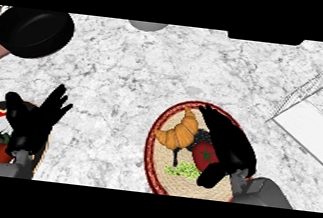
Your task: Pick the tomato from the placemat and place it in the tiered shelf
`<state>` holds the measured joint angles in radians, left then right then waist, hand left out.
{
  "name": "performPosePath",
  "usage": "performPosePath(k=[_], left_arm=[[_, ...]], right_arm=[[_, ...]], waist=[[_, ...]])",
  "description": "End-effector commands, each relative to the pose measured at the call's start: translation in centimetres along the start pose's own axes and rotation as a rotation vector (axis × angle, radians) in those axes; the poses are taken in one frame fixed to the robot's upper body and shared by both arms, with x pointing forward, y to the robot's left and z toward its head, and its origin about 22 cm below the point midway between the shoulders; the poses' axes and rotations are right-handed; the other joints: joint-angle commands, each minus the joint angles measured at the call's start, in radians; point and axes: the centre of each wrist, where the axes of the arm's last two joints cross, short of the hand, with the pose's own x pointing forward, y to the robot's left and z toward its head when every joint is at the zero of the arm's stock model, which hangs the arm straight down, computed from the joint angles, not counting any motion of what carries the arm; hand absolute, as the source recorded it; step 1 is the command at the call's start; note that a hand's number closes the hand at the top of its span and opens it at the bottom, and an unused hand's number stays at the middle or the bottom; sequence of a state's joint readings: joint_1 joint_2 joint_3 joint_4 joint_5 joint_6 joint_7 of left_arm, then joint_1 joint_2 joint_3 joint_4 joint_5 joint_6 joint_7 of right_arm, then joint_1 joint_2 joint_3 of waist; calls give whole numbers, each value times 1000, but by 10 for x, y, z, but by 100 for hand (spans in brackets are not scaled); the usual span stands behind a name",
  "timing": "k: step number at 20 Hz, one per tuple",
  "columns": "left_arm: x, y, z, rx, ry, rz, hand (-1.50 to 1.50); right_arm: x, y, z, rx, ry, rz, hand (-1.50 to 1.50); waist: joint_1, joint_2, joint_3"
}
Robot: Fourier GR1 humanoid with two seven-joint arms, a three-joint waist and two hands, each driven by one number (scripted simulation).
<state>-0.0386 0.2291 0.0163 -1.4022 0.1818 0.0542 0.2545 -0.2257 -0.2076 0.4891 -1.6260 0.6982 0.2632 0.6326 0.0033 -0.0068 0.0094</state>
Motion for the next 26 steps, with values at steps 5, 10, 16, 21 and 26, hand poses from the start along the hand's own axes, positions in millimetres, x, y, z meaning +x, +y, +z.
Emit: performPosePath(k=[5, 10, 16, 21, 26], left_arm=[[-16, -1, -5, -1, 84, -5, 0], [-20, -10, -1, -19, 68, 3, 0], [-12, 4, -3, -6, 87, 18, 0], [-22, 20, 3, 4, 74, 16, 0], [-5, 5, 0, 12, 67, 18, 0]], right_arm=[[16, 19, -15, -12, -35, 4, -150], [-10, 34, -24, 214, -106, 163, 150], [10, 50, -19, 163, -200, 90, 150], [4, 33, 8, 94, -305, 21, 150], [-18, 13, -8, -149, 160, -195, 150]], waist=[[-2, 7, -10], [3, 11, -10], [-1, 7, -9], [-7, 5, -10], [-35, 4, -9]])
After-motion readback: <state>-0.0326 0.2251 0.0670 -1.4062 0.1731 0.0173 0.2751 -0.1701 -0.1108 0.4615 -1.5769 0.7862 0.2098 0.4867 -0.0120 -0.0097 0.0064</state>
